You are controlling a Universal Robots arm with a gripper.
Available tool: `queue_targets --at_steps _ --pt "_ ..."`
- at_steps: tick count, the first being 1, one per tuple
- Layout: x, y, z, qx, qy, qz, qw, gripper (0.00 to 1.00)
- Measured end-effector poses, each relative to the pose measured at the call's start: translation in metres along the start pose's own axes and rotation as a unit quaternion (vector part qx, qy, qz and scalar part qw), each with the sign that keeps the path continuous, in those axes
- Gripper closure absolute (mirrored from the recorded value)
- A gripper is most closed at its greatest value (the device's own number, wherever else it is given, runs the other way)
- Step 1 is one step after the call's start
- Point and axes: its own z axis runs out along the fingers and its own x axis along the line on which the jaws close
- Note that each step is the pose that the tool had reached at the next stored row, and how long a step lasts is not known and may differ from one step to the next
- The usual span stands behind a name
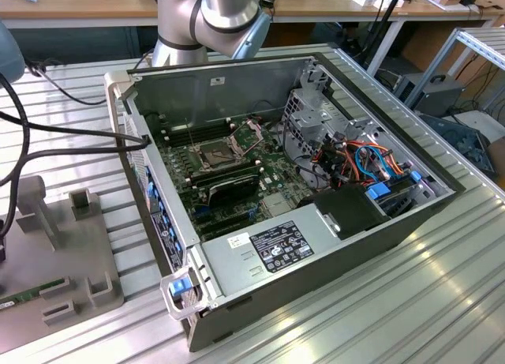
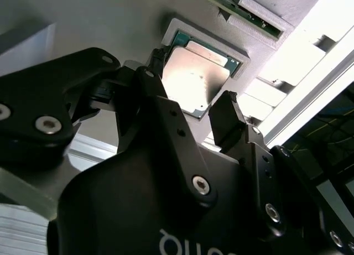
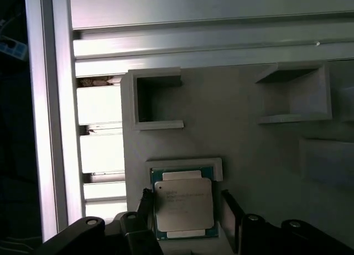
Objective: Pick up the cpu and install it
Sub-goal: 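Pick up the cpu and move it towards the insertion slot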
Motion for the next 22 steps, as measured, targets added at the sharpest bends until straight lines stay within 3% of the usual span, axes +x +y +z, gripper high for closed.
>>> queue_targets --at_steps 22 --pt "0.0009 -0.0002 0.0058 0.0001 0.0 0.0 1.0 0.4"
